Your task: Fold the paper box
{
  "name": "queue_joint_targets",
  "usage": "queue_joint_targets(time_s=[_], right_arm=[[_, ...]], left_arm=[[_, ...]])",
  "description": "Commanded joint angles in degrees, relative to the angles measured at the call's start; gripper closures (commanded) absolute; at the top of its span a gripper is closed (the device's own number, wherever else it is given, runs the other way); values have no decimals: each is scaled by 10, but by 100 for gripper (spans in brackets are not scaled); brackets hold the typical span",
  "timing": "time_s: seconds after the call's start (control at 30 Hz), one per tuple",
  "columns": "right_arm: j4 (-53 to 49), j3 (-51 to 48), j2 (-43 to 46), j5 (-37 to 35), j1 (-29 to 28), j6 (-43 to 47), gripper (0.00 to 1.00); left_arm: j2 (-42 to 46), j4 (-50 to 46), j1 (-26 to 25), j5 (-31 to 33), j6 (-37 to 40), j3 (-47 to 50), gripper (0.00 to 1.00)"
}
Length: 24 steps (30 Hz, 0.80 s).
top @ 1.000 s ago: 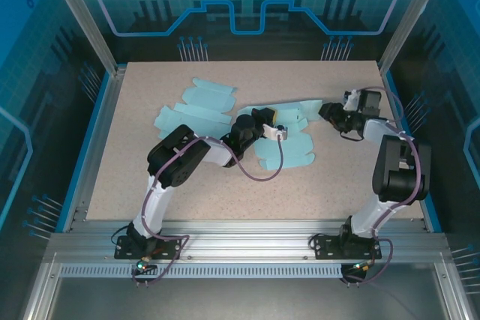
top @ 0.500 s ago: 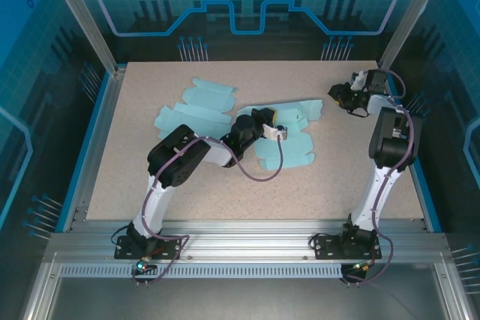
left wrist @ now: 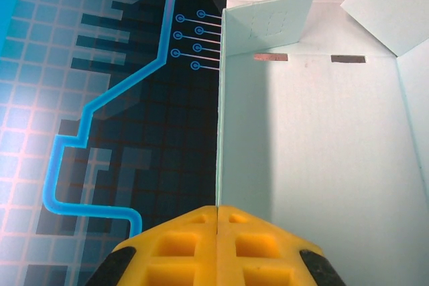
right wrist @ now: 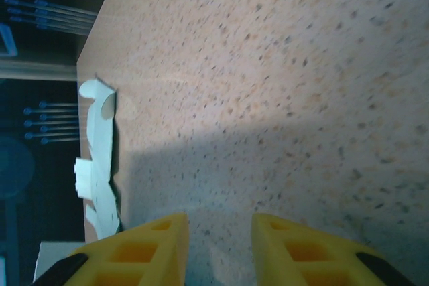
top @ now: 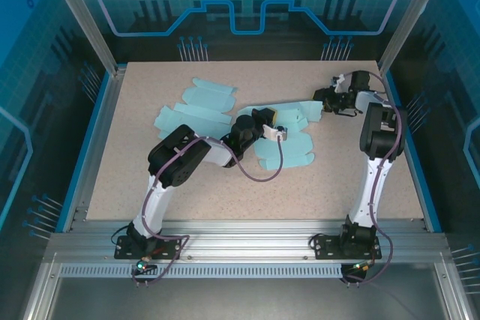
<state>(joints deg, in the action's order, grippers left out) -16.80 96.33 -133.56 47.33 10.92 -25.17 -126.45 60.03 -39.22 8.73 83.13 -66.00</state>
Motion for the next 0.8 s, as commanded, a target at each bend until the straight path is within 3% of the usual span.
queue_joint_targets(time_s=[0.0,0.27,0.77], right_arm=[[-68,3,0,56,-6,71,68],[-43,-69,61,63,-10,80,69],[22,-214,180,3,-44,58,68]], left_arm=[[-22,6,2,-11,17,2,100],[-23,7,2,-8,19,0,100],[-25,5,2,-5,20,-3,100]])
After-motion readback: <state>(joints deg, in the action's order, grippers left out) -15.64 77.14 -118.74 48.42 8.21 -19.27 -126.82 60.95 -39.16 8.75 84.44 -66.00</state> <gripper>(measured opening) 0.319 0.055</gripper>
